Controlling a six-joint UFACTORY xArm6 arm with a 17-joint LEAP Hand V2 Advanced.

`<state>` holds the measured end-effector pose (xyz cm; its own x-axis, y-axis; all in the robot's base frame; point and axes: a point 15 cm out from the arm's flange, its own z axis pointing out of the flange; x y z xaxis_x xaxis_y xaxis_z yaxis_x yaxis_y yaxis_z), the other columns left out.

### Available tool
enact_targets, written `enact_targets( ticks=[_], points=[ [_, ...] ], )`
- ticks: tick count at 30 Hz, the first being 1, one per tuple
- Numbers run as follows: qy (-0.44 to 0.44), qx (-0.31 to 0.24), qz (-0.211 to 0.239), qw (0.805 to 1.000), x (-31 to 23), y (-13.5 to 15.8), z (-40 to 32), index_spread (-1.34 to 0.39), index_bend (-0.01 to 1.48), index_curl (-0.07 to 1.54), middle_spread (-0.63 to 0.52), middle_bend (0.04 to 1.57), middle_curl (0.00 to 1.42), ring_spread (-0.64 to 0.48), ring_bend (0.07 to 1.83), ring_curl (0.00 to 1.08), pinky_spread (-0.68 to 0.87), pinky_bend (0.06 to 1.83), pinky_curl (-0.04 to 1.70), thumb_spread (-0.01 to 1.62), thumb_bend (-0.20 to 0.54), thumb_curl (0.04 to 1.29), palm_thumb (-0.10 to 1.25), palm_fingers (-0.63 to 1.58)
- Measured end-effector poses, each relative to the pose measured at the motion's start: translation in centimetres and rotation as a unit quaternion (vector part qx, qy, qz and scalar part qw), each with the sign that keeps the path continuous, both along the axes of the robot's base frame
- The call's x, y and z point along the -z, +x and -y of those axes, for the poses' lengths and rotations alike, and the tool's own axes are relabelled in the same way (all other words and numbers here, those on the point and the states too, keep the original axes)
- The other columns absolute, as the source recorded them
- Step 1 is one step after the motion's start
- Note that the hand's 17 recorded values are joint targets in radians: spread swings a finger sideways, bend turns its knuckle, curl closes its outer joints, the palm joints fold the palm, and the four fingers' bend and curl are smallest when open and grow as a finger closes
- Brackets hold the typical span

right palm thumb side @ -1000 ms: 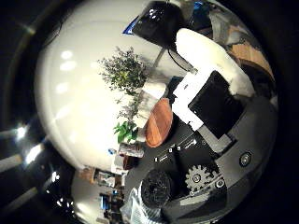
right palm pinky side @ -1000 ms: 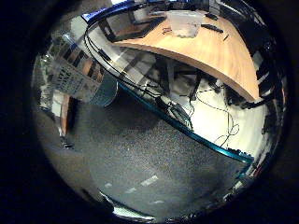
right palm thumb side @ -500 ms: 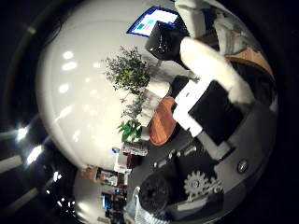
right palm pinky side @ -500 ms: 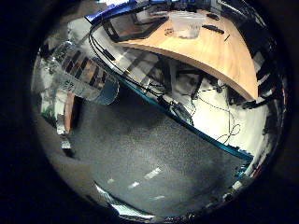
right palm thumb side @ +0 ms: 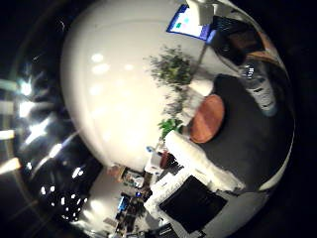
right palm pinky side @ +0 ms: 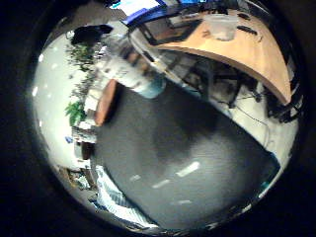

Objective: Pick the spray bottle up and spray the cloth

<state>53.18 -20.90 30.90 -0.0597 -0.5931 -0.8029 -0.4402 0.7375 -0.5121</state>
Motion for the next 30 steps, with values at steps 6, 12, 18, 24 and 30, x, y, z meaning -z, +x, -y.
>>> enact_targets(
  ticks=[6,12,18,24,30],
  points=[
    [-0.016,0.02,0.007,1.0,-1.5,0.2,2.5,-0.34,0.17,0.4,-0.08,0.26,0.37,-0.04,0.61,0.22,0.39,1.06,0.0,1.02,-0.032,0.37,0.54,0.21],
    [-0.035,0.046,0.001,0.998,-1.9,-1.5,6.6,-0.31,0.17,0.37,-0.06,0.23,0.37,0.04,0.57,0.21,0.46,1.04,0.01,0.99,-0.029,0.36,0.51,0.21],
    [-0.027,0.065,-0.014,0.997,-0.8,-2.6,10.1,-0.28,0.16,0.34,-0.06,0.2,0.37,0.1,0.55,0.21,0.48,1.04,0.03,0.97,-0.034,0.35,0.48,0.19],
    [-0.011,0.066,-0.028,0.997,1.6,-2.4,10.9,-0.27,0.16,0.33,-0.06,0.2,0.37,0.13,0.54,0.21,0.49,1.04,0.04,0.97,-0.034,0.35,0.45,0.18],
    [0.0,0.059,-0.028,0.998,2.7,-0.9,10.3,-0.26,0.17,0.32,-0.05,0.19,0.36,0.14,0.53,0.21,0.49,1.04,0.05,0.97,-0.032,0.34,0.42,0.16]
  ],
)
